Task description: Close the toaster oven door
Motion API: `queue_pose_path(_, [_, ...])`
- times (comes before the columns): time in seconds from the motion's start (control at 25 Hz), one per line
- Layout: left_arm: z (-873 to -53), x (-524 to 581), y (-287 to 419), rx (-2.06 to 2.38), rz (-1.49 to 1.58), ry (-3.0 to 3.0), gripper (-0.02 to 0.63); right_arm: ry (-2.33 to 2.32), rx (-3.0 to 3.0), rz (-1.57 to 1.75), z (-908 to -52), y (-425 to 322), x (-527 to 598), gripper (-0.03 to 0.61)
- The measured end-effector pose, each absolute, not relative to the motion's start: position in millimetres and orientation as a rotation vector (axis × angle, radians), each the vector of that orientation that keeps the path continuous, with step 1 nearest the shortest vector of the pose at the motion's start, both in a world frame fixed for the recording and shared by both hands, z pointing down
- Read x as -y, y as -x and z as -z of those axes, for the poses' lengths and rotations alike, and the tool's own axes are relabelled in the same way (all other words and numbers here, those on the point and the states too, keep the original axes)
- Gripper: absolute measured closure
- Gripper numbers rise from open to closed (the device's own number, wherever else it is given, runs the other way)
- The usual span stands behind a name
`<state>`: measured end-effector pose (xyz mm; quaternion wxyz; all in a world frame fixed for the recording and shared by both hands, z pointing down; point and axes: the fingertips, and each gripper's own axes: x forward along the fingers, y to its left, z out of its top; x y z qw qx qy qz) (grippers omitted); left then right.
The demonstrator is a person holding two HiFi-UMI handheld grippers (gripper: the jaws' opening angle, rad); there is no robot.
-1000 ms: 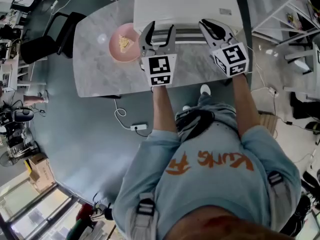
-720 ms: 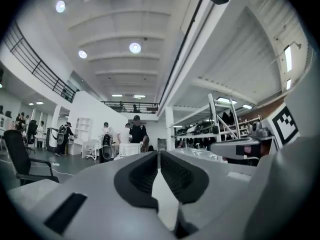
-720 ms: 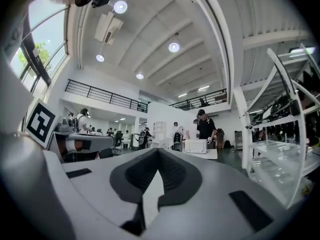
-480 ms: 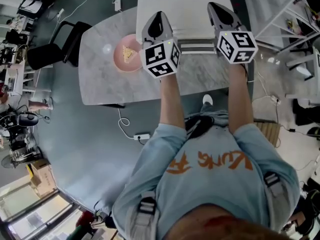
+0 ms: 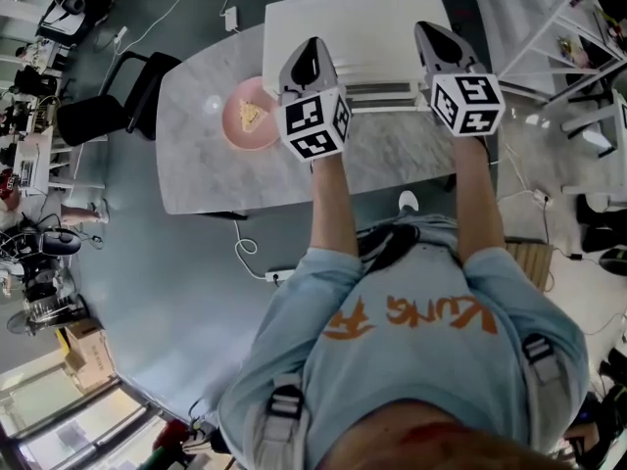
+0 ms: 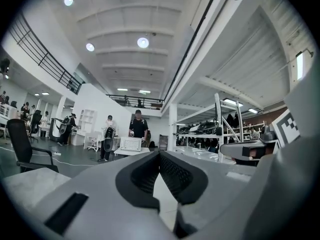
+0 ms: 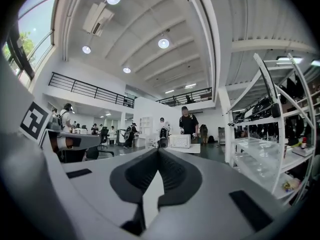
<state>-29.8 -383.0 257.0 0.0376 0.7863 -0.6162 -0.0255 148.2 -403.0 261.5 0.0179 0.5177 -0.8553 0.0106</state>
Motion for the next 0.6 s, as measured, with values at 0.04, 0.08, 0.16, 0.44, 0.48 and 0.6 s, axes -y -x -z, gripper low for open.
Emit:
queue_pose_path(0.04, [-255, 384, 27, 1.882, 0.087, -2.421, 0.612, -1.602, 2.656, -0.031, -262, -149, 404, 0.581])
queue_pose_path(0.08, [-253, 384, 25, 1.875, 0.094, -2.429, 0.612, -1.596, 2.656, -0.032, -262, -149, 404, 0.581])
queue_pose_path(0.16, [-248, 386, 22, 1.875, 0.096, -2.443, 0.612, -1.586, 2.662, -0.035, -261, -148, 405, 0.581])
queue_pose_path(0.44, [-249, 390, 13, 1.895, 0.068, -2.445, 0.612, -1.573, 2.681, -0.013, -258, -155, 411, 0.581])
queue_pose_path(0.48, [-250, 390, 12, 1.897, 0.065, -2.445, 0.612, -1.570, 2.683, -0.012, -257, -157, 412, 0.581])
queue_pose_path(0.6, [-252, 392, 7, 1.903, 0.052, -2.445, 0.612, -1.559, 2.689, -0.005, -257, -160, 413, 0.581])
